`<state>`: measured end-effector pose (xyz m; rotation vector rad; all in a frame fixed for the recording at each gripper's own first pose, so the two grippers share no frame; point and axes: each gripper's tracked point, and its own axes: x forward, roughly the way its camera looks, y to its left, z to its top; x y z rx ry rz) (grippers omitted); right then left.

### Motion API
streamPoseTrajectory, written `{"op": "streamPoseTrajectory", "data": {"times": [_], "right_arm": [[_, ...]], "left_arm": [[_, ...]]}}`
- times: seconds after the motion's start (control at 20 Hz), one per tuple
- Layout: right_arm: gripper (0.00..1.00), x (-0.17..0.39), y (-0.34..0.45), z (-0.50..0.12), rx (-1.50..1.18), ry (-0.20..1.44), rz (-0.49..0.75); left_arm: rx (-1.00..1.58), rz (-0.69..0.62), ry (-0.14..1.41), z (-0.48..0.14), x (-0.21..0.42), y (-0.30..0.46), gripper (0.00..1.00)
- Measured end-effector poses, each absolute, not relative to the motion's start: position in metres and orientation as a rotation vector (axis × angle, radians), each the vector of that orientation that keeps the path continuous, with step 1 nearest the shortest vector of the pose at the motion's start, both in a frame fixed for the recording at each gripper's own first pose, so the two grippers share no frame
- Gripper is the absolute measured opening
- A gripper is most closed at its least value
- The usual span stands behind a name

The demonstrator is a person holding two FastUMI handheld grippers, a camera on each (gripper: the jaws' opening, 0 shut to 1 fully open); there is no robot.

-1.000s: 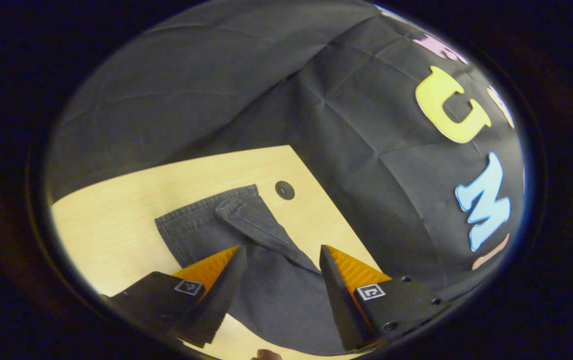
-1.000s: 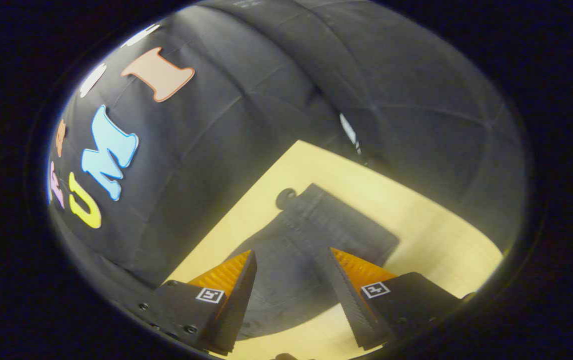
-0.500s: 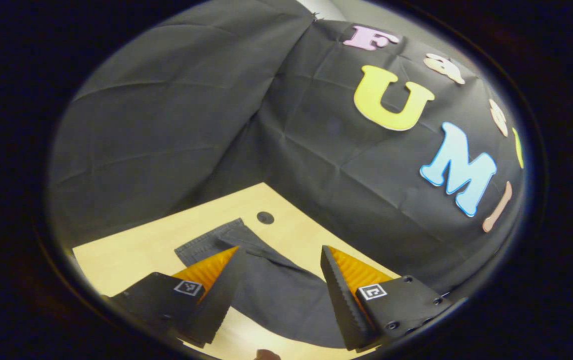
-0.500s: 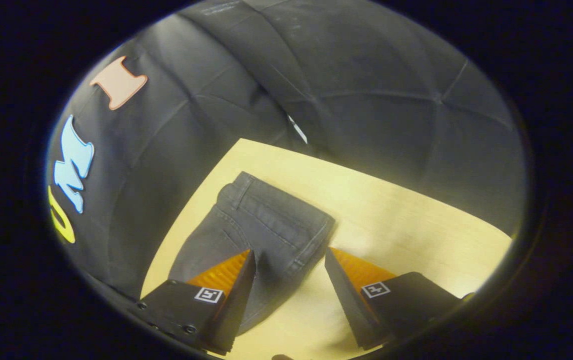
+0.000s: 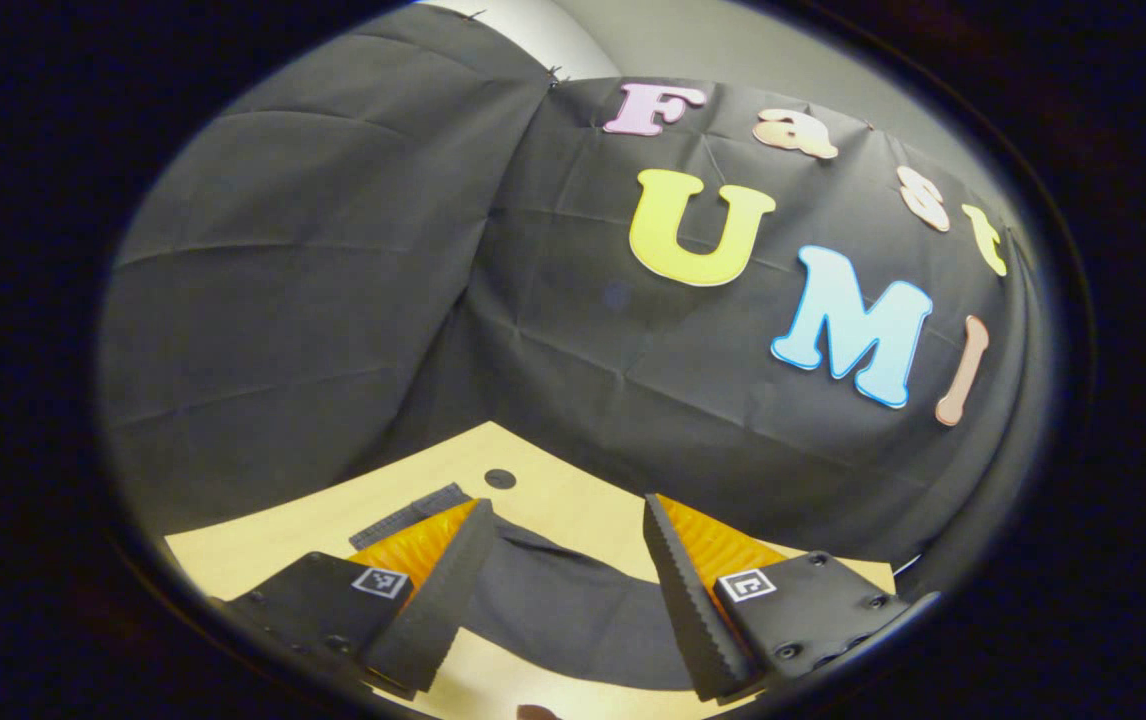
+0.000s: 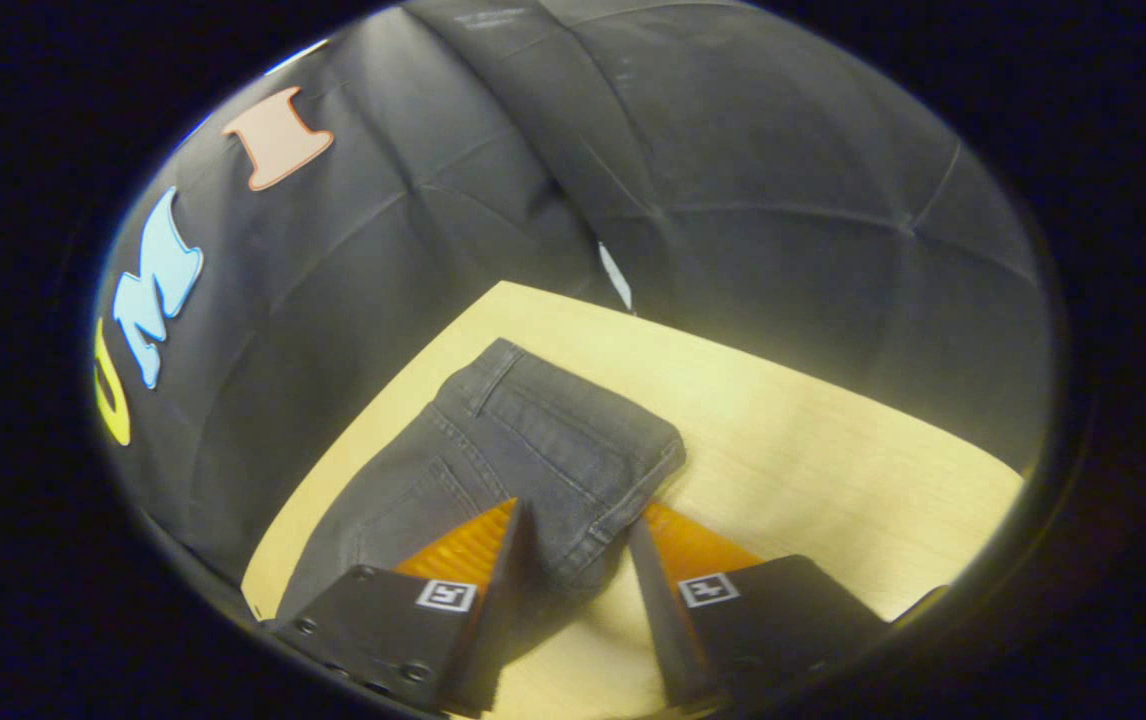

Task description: Grasp the waist and the cuffs of the jeans and fold them to make the two legs overlap; first hold the waist and fold one-third of the jeans toward the cuffs, then hold the cuffs and fold the remaining one-third in the same direction to finish folding.

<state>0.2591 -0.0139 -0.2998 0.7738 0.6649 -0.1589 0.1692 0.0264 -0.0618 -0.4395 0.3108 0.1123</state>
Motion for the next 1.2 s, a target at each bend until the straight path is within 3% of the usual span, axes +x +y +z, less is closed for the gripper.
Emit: {"op": "streamPoseTrajectory", "data": {"times": [0.05,0.15,0.2,0.65,0.7,0.9,0.95,1.2], "right_arm": [[0.41,0.261,-0.008,-0.299,0.785,0.661,-0.141],[0.16,0.263,-0.010,-0.300,0.759,0.641,-0.123],[0.14,0.260,-0.011,-0.296,0.749,0.633,-0.109],[0.10,0.237,-0.025,-0.242,0.580,0.503,-0.039],[0.10,0.231,-0.025,-0.229,0.559,0.485,-0.033],[0.10,0.213,-0.039,-0.181,0.487,0.374,-0.021],[0.06,0.210,-0.040,-0.166,0.484,0.338,-0.016],[0.10,0.173,-0.029,-0.096,0.423,0.165,0.041]], "left_arm": [[-0.437,0.113,0.310,-0.063,0.165,0.024,0.97],[-0.403,0.121,0.310,-0.068,0.160,0.026,0.97],[-0.382,0.122,0.313,-0.069,0.157,0.025,0.96],[-0.277,0.054,0.251,-0.039,0.123,0.009,1.00],[-0.289,0.043,0.251,-0.038,0.122,0.006,0.96],[-0.325,0.002,0.255,-0.037,0.113,-0.011,0.96],[-0.330,-0.005,0.259,-0.038,0.110,-0.014,0.96],[-0.333,-0.028,0.264,-0.035,0.095,-0.022,0.96]]}}
